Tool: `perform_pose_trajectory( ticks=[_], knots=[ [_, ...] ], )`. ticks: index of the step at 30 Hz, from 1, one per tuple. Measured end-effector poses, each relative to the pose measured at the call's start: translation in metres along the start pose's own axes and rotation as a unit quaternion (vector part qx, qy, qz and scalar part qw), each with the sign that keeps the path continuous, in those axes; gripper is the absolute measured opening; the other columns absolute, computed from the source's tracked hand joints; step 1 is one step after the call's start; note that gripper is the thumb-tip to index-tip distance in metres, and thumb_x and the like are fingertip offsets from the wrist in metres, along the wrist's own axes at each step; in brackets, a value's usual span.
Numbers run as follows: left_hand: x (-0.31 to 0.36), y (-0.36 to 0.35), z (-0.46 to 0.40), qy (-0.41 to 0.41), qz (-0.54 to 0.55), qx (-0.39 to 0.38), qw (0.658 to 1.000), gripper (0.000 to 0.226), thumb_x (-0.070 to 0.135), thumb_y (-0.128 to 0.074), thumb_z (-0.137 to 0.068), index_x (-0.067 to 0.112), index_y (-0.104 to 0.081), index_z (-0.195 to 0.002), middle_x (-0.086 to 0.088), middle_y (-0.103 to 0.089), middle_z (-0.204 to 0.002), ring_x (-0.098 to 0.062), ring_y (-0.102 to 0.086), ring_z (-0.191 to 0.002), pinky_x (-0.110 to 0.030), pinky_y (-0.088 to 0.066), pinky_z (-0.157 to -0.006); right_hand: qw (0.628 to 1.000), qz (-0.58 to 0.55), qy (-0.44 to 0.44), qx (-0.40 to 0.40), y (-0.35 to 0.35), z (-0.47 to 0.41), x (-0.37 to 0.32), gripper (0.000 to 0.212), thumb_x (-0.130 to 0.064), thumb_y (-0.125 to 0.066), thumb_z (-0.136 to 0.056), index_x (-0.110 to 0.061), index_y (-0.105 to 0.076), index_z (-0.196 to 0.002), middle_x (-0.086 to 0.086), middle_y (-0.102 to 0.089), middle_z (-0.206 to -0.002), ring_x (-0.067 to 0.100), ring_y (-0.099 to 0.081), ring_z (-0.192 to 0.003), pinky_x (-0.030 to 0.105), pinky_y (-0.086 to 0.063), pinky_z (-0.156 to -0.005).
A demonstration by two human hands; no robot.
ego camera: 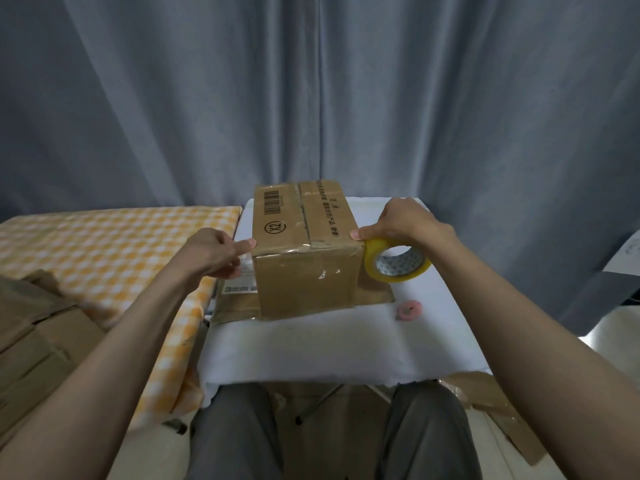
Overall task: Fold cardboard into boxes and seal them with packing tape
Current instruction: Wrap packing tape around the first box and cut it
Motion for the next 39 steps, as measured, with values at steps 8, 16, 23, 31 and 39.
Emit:
perform_pose_trajectory(
  ticks=[8,16,23,31,39],
  knots=[
    [0.099,-0.074,0.005,-0.311,-0.322,0.034,0.893,0.048,0.032,-0.051,-0.099,0.013,-0.046,-0.143,-0.013,-0.046,-0.146,-0.031,-0.042,-0.135,-0.042,-0.032,-0.114,0.999,-0.005,0.022,-0.026,0.003,0.001,-0.002,0.064,-0.071,-0.075,-0.069,-0.009,-0.069,-0.087,0.002,-0.066,-0.084,0.018,-0.063,-0.08,0.035,-0.053,-0.076],
    [0.098,-0.155,-0.025,-0.345,-0.398,-0.076,0.847,0.059,0.047,-0.017,-0.107,0.018,-0.018,-0.158,-0.001,-0.01,-0.166,-0.016,-0.007,-0.152,-0.036,-0.003,-0.121,0.984,-0.174,0.042,0.0,-0.002,0.004,0.029,0.053,-0.051,-0.068,-0.085,-0.019,-0.038,-0.054,0.0,-0.034,-0.054,0.017,-0.034,-0.057,0.029,-0.03,-0.057],
    [0.086,-0.154,-0.03,-0.344,-0.4,-0.081,0.845,0.062,0.05,-0.014,-0.105,0.019,-0.011,-0.159,0.002,-0.005,-0.167,-0.014,-0.002,-0.153,-0.035,0.0,-0.122,0.993,-0.095,0.074,-0.006,-0.002,-0.006,0.025,0.059,-0.067,-0.065,-0.069,-0.014,-0.042,-0.053,-0.004,-0.038,-0.045,0.015,-0.04,-0.052,0.032,-0.036,-0.059],
    [0.083,-0.155,-0.031,-0.345,-0.405,-0.081,0.843,0.062,0.051,-0.012,-0.105,0.02,-0.008,-0.159,0.003,-0.002,-0.167,-0.013,0.0,-0.153,-0.035,0.0,-0.123,0.987,-0.138,0.024,-0.076,-0.023,-0.014,0.037,0.055,-0.065,-0.07,-0.074,-0.011,-0.064,-0.068,0.002,-0.064,-0.069,0.015,-0.058,-0.068,0.032,-0.05,-0.072],
    [0.083,-0.158,-0.037,-0.348,-0.398,-0.09,0.844,0.062,0.05,-0.016,-0.105,0.019,-0.012,-0.159,0.003,-0.006,-0.167,-0.013,-0.003,-0.153,-0.035,-0.002,-0.122,0.912,-0.395,-0.049,0.098,-0.041,0.008,0.095,0.028,-0.022,-0.047,-0.1,-0.017,-0.063,-0.078,0.006,-0.065,-0.083,0.021,-0.058,-0.081,0.038,-0.048,-0.079]
  ],
)
Point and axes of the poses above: each hand's wrist, its own z-axis away from the middle knuckle, its own y-axis out of the back of the hand, x = y × z, the point moved 3 cm from there along -z, towards the middle knuckle
